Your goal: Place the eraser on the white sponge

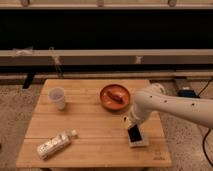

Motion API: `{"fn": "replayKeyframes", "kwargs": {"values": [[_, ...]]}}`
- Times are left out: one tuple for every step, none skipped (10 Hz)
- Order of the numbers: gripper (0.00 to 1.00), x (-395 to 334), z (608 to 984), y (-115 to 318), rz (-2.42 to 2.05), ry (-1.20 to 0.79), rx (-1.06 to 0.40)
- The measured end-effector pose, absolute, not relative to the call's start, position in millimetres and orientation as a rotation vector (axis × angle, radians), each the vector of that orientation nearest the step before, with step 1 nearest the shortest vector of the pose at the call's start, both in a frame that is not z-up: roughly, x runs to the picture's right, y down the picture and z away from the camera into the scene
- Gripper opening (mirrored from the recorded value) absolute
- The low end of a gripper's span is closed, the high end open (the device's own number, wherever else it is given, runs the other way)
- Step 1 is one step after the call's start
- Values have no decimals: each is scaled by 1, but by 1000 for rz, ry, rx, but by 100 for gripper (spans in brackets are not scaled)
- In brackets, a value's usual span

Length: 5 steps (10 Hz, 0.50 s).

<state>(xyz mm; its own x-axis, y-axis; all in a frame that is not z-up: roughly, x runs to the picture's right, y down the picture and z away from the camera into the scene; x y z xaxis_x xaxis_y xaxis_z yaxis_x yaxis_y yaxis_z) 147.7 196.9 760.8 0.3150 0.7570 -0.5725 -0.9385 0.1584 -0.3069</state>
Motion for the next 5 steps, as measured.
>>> {"fn": "replayKeyframes", "kwargs": {"values": [[15, 152, 761, 200, 1232, 321, -692], [27, 154, 764, 207, 1217, 338, -702], [37, 153, 768, 212, 1204, 352, -710], [47, 153, 773, 218, 1200, 366, -719], [55, 158, 778, 224, 1198, 384, -721]]}}
